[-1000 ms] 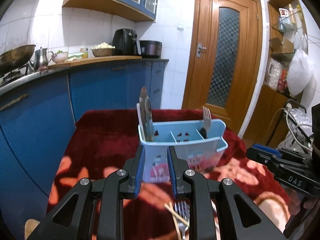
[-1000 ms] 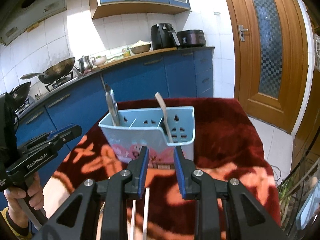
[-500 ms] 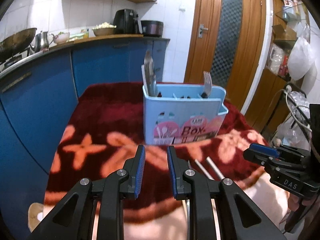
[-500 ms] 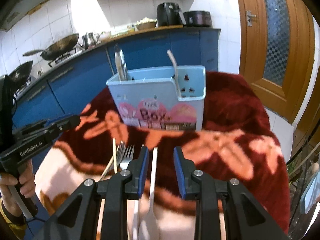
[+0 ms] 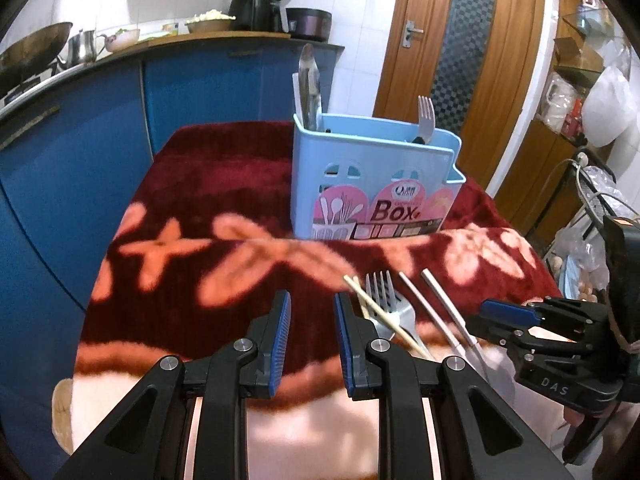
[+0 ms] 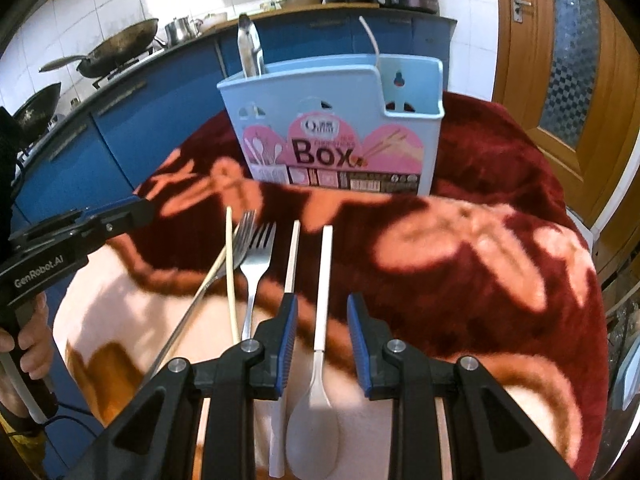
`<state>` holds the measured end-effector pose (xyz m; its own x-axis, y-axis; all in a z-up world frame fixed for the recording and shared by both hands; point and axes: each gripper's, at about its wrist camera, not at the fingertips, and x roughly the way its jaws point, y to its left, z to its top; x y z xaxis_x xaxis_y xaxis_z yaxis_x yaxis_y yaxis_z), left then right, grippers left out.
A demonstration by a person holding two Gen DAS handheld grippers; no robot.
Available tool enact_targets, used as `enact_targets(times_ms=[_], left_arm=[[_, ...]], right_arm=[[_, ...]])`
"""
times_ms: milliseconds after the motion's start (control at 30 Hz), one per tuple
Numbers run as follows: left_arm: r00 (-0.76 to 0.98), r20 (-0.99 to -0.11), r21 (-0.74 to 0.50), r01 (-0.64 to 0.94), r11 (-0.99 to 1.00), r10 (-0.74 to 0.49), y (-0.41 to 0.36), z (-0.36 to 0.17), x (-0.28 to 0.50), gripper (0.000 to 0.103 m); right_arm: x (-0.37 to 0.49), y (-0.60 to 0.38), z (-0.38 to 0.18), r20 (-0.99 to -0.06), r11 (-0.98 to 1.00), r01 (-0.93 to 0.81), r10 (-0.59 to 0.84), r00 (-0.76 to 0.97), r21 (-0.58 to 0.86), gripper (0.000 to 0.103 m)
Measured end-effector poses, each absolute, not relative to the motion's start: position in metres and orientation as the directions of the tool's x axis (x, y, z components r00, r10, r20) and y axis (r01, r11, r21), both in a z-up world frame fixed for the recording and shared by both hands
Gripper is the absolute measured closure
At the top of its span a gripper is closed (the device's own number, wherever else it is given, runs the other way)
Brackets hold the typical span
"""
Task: Organize utensils
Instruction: 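Move both tools back down to the remaining utensils, then grasp the white plastic spoon with the right tool while the left tool grasps a white chopstick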
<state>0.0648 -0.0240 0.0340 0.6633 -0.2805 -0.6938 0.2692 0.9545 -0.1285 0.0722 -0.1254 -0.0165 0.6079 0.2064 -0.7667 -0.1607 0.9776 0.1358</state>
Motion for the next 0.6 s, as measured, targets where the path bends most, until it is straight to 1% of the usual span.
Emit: enact_targets(times_ms=[167, 200, 300, 400, 600], left_arm=[[0.63, -0.719, -0.144, 0.278, 0.95, -0.293, -0.026, 0.026, 0.067, 0.08], [0.621, -0.725, -0.149, 0.281, 0.948, -0.298, -0.027, 0.024, 0.068, 0.081], [0.598, -0.74, -0.157, 0.292, 0.943, -0.308, -0.031, 0.019, 0.07, 0.08], [0.577, -0.752, -0.168, 0.298, 0.94, -0.318, -0.034, 0.015, 0.072, 0.08], [0.52, -0.78, -0.21, 0.308, 0.928, -0.349, -0.04, 0.008, 0.081, 0.08]], right_arm=[[0.076, -0.125, -0.03, -0.803, 0.981, -0.147, 0.19, 0.565, 0.129, 0.075], [0.077, -0.126, -0.033, -0.802, 0.981, -0.144, 0.188, 0.566, 0.128, 0.079], [0.076, -0.129, -0.032, -0.798, 0.982, -0.141, 0.182, 0.574, 0.122, 0.094], [0.074, -0.133, -0.032, -0.797, 0.982, -0.14, 0.186, 0.575, 0.128, 0.095], [0.071, -0.143, -0.028, -0.791, 0.983, -0.119, 0.182, 0.584, 0.139, 0.095]])
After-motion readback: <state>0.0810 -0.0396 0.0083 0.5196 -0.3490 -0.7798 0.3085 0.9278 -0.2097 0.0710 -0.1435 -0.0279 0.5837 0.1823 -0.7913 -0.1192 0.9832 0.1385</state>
